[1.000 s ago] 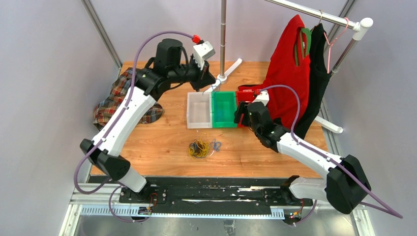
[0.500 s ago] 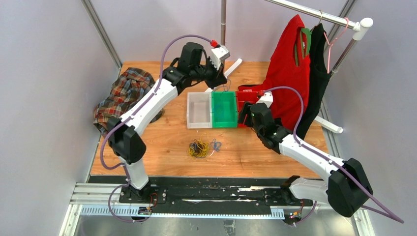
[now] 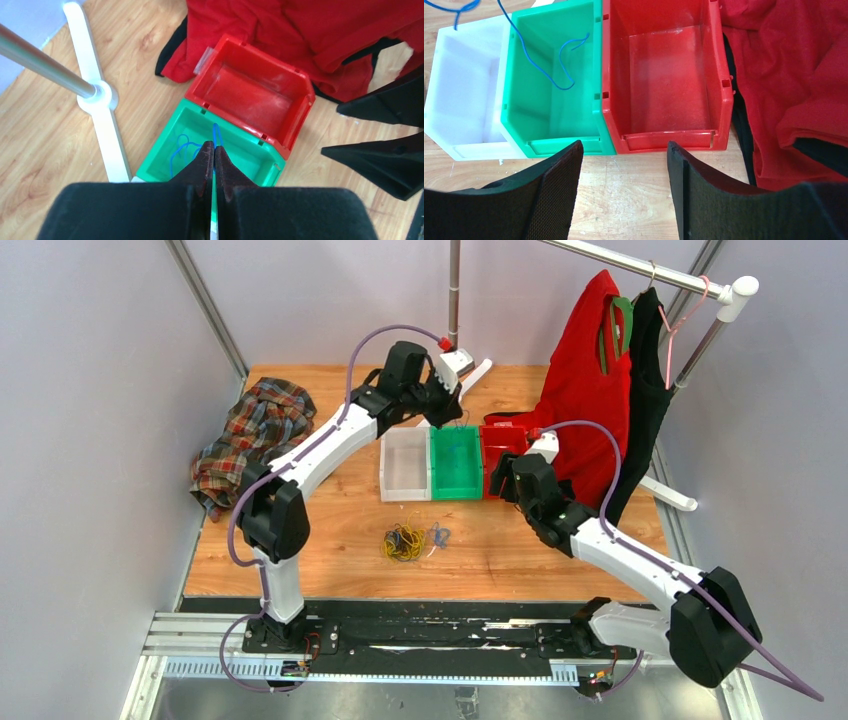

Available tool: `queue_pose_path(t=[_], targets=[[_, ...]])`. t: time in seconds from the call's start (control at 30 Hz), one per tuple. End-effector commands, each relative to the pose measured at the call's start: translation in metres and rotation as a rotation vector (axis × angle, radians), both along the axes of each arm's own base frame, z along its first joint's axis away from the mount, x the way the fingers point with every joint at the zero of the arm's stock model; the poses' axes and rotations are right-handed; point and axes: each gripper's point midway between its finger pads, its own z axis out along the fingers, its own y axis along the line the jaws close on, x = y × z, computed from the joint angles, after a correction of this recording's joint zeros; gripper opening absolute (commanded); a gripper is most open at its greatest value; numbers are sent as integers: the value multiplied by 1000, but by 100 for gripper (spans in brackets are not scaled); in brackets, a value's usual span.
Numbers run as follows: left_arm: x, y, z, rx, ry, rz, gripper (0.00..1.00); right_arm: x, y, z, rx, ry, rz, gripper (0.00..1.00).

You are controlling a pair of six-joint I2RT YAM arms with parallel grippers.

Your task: Untangle the cables

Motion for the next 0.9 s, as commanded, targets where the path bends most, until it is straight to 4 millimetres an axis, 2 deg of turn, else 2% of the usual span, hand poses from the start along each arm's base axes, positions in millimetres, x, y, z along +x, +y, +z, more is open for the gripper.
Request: queue_pose_path(t=[0.0,0.27,0.37,0.47,0.53,0.6,0.67,0.8,0.87], targets=[[3,-4,-31,63,-13,11,0,0,-14,-1,9,-4,-54,61],[-5,-23,-76,51,56,-5,1,-2,-17,3,16,-11,-54,59],[-2,-23,-91,74,63,1,1,-3,-18,3,11,-8,-54,59],[6,-18,-102,118,32,24,5,-3,-19,4,9,-8,-52,59],[14,-12,-100,150,-6,49,14,-4,-19,5,8,-9,-47,60],[17,-5,-91,182,-43,61,39,-4,-20,5,6,-9,-48,61],[14,2,-81,219,-60,54,58,-5,-21,6,5,-10,-49,61],[-6,19,-69,279,-42,25,76,-4,-19,8,3,-7,-42,61],[-20,28,-65,308,-22,3,82,-4,-18,9,3,-5,-37,61]])
